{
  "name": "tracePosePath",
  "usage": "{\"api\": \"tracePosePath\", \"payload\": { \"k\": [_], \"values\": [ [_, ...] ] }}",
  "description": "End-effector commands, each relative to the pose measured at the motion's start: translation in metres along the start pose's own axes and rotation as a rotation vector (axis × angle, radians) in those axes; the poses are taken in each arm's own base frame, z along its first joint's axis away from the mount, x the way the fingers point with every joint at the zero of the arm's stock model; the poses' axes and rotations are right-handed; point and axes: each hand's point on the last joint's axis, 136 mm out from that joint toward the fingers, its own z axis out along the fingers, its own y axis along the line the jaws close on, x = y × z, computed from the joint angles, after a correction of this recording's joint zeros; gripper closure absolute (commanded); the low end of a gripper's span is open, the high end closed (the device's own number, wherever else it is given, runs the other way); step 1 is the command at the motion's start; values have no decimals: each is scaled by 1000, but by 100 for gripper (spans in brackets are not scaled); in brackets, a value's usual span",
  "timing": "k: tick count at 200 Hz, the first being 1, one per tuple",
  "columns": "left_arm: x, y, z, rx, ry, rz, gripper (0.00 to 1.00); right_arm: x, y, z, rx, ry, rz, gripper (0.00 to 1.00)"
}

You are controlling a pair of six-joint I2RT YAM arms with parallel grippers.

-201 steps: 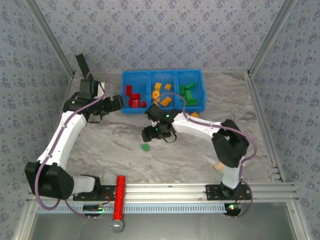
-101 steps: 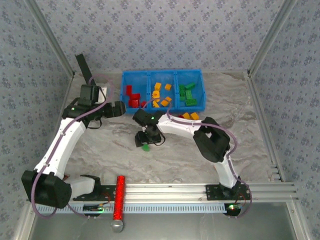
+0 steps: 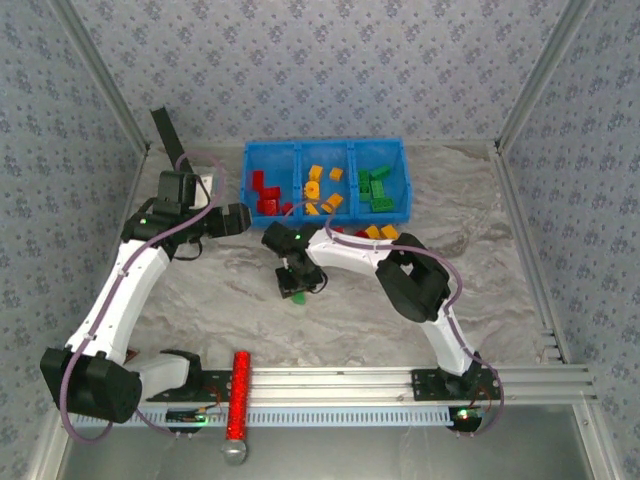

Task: Sort the legos into containers by color
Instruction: Pick up the lego from the bottom-center of the table, then place the lego in the container.

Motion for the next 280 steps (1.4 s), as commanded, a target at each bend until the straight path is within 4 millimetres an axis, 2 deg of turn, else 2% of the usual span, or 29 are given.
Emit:
{"api": "tracePosePath", "payload": {
  "k": [1, 28, 61, 84, 100, 120, 147, 180, 211, 238, 280],
  "values": [
    [-5, -4, -8, 26, -21, 2, 1, 19, -29, -21, 58, 57, 8, 68],
    [-4, -4, -3, 30, -5, -9, 1, 2, -81, -62, 132, -25, 42, 68],
    [3, -4, 6, 37, 37, -27, 1, -46, -147, -114, 241, -162, 41, 68],
    [14, -3, 16, -46, 67, 57, 1, -84, -180, -146, 298, -264, 44, 68],
    [23, -5, 21, -97, 92, 129, 1, -107, -201, -160, 336, -316, 43, 68],
    [34, -11, 28, -72, 119, 127, 1, -134, -224, -175, 367, -372, 48, 69],
    [52, -27, 36, -42, 169, 146, 1, -167, -250, -172, 375, -413, 79, 69],
    [67, -51, 41, -108, 224, 208, 4, -194, -265, -153, 342, -425, 91, 69],
    [80, -100, 50, -61, 246, 286, 4, -201, -277, -134, 324, -415, 111, 67],
    [93, -139, 67, -27, 281, 325, 4, -200, -279, -126, 305, -411, 121, 56],
    [108, -199, 98, 31, 306, 377, 4, -199, -285, -140, 286, -448, 129, 47]
  ]
}}
